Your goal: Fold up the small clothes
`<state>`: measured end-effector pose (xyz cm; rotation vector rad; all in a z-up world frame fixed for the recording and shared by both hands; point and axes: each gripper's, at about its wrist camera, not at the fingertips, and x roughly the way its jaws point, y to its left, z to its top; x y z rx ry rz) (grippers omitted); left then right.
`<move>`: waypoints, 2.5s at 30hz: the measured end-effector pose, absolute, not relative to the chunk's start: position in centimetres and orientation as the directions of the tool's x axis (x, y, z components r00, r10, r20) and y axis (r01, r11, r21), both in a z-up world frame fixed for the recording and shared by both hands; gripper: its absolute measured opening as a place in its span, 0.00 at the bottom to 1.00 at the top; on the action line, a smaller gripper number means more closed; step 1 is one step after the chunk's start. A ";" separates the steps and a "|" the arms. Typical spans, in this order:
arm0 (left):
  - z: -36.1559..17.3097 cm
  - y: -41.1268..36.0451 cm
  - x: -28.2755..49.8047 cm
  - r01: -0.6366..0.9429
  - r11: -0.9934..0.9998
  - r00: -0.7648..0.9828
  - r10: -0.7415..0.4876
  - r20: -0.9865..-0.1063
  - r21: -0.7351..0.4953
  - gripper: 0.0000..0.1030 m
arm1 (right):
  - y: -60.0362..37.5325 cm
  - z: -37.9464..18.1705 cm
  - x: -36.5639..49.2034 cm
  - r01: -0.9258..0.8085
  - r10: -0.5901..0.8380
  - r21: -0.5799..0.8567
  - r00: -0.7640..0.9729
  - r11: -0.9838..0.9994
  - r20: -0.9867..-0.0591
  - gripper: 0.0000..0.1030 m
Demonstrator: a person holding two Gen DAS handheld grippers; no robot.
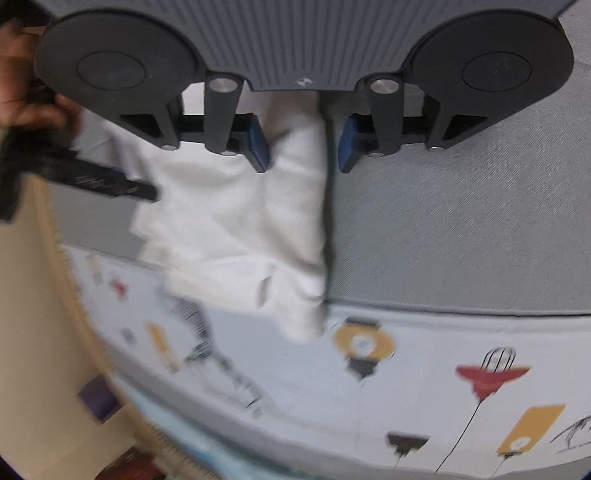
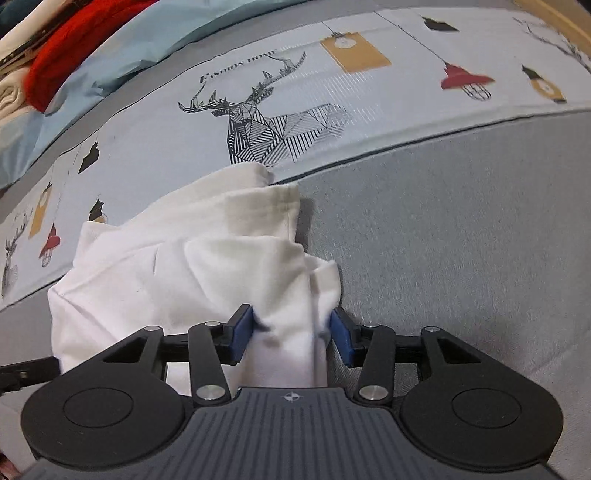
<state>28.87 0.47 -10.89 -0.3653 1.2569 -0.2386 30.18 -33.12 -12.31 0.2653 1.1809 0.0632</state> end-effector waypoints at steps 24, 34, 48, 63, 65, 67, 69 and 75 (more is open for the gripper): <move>4.7 -4.5 6.6 0.053 0.991 0.752 -0.123 -0.648 -0.126 0.79 | -31.6 3.7 8.0 -0.095 0.106 0.050 0.785 0.994 -0.610 0.79; 0.8 -6.4 2.9 0.048 0.998 0.675 -0.065 -0.735 -0.044 0.89 | -28.7 2.4 4.3 -0.121 0.106 0.017 0.784 0.992 -0.612 0.89; -0.5 -5.4 4.4 -0.023 0.993 0.640 -0.074 -0.764 -0.116 0.89 | -26.3 0.7 4.6 -0.161 0.120 0.002 0.728 0.987 -0.675 0.89; -0.9 -6.2 4.8 -0.009 0.993 0.646 -0.084 -0.758 -0.117 0.89 | -25.6 0.2 5.0 -0.196 0.145 0.005 0.706 0.980 -0.693 0.89; -0.9 -6.2 4.8 -0.008 0.993 0.645 -0.084 -0.759 -0.116 0.89 | -25.5 0.1 5.0 -0.199 0.146 0.004 0.705 0.980 -0.694 0.89; -1.0 -6.3 4.9 -0.006 0.993 0.646 -0.084 -0.759 -0.116 0.89 | -25.4 0.1 5.0 -0.202 0.148 0.003 0.704 0.979 -0.695 0.89; -1.0 -6.4 4.9 -0.004 0.994 0.645 -0.084 -0.759 -0.113 0.89 | -25.4 0.0 5.1 -0.204 0.148 0.002 0.703 0.979 -0.695 0.89; -1.2 -6.3 5.0 -0.005 0.993 0.645 -0.086 -0.760 -0.116 0.89 | -25.4 0.0 5.1 -0.204 0.149 0.004 0.703 0.979 -0.695 0.89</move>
